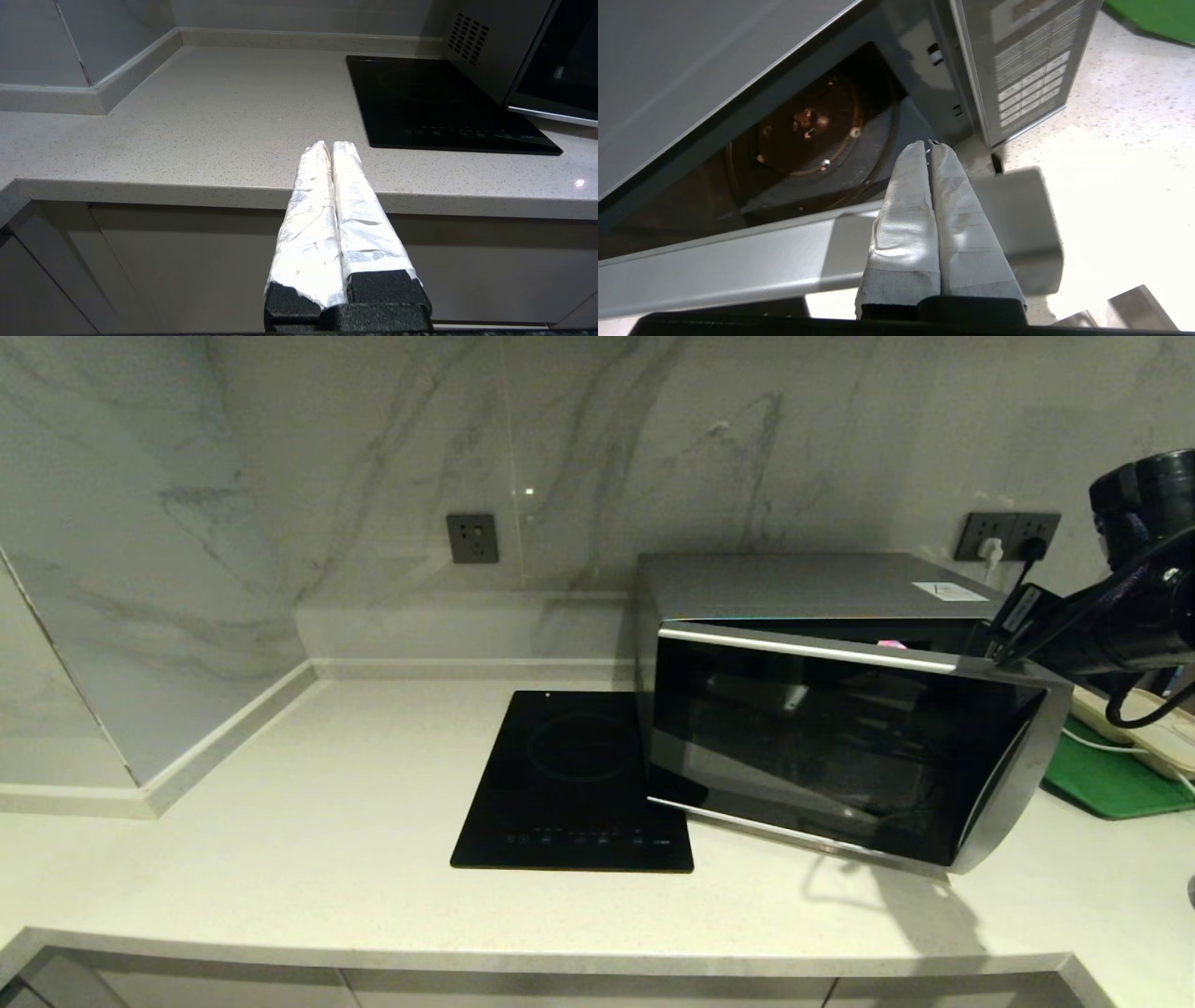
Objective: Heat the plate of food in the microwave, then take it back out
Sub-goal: Open the microwave oven
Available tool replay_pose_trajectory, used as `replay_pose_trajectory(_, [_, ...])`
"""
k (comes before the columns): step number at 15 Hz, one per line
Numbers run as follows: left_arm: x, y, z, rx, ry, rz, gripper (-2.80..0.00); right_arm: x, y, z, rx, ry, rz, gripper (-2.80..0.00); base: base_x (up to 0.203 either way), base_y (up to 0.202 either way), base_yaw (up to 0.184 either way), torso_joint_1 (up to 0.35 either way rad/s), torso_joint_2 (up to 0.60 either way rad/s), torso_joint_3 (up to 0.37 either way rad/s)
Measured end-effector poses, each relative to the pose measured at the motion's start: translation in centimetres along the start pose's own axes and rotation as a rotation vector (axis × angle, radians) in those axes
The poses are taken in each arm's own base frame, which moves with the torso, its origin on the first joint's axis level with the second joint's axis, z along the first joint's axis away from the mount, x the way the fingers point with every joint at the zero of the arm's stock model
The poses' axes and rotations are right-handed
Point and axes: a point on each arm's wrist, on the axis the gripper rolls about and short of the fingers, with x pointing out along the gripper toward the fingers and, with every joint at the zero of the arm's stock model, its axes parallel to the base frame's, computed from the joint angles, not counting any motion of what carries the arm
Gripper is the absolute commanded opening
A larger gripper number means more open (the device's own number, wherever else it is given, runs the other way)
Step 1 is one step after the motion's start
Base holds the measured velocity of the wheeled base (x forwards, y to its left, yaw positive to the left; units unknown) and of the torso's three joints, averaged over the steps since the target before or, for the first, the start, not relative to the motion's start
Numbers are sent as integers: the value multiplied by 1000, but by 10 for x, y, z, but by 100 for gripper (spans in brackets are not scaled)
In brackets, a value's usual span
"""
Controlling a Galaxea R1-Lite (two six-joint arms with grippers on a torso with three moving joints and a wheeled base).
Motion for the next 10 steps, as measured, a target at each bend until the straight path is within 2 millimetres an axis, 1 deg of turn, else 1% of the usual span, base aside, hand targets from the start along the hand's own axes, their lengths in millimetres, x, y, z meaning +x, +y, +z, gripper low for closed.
replay_pose_trajectory(3, [0, 0, 0, 0, 0, 0, -280, 1, -10, -5, 2, 36, -8, -280, 0, 0, 0, 0, 0, 0])
replay_pose_trajectory(5, [0, 0, 0, 0, 0, 0, -280, -6, -16, -10, -1, 73, 17, -280, 0, 0, 0, 0, 0, 0])
replay_pose_trajectory(7, [0, 0, 0, 0, 0, 0, -280, -18, -23, -14, -12, 97, 32, -280, 0, 0, 0, 0, 0, 0])
replay_pose_trajectory(10, [0, 0, 0, 0, 0, 0, -280, -45, -33, -19, -76, 140, 66, -280, 0, 0, 0, 0, 0, 0])
